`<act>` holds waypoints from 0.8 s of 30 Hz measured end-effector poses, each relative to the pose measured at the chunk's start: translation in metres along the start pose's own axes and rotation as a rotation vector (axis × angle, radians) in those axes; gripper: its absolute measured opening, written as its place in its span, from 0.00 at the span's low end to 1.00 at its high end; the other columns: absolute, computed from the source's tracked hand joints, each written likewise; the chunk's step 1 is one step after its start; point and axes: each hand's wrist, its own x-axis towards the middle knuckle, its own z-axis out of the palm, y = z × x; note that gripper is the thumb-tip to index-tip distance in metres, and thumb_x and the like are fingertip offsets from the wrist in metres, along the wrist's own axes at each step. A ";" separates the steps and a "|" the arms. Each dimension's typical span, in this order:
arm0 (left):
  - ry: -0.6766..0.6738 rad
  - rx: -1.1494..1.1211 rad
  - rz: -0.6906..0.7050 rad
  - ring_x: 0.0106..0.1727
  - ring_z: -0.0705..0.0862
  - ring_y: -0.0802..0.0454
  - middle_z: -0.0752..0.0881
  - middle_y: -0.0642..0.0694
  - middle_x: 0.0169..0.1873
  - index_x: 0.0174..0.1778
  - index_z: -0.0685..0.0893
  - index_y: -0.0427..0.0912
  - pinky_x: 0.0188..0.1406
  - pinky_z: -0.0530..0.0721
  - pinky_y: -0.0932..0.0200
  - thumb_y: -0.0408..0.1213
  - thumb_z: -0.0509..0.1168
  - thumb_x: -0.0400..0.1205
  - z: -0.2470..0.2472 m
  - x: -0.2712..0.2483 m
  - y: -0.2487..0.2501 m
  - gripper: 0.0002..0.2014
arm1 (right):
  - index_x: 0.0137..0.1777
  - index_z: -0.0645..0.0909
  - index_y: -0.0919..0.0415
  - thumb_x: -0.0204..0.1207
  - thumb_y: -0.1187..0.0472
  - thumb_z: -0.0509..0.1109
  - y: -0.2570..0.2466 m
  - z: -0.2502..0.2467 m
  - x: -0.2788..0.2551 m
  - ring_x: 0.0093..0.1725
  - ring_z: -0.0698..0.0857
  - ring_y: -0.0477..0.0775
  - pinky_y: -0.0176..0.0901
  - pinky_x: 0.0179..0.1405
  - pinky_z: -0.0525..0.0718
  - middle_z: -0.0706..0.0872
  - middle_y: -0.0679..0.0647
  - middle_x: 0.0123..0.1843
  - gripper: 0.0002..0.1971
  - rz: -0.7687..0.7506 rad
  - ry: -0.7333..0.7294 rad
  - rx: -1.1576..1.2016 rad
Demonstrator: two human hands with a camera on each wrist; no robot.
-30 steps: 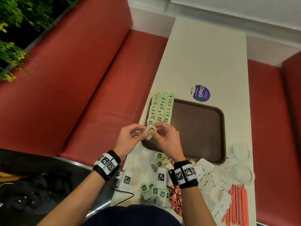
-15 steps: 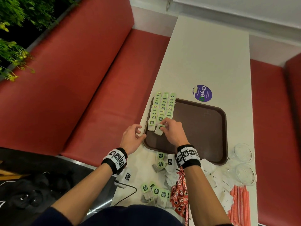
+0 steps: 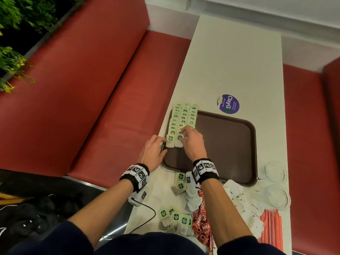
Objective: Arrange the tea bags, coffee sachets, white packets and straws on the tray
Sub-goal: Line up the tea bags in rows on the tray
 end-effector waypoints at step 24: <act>-0.033 0.293 0.161 0.64 0.79 0.46 0.80 0.52 0.70 0.73 0.84 0.51 0.49 0.89 0.47 0.40 0.76 0.85 0.008 0.034 0.012 0.20 | 0.56 0.87 0.54 0.85 0.45 0.75 0.002 0.033 -0.038 0.62 0.77 0.58 0.58 0.62 0.86 0.77 0.52 0.61 0.12 0.200 0.254 -0.087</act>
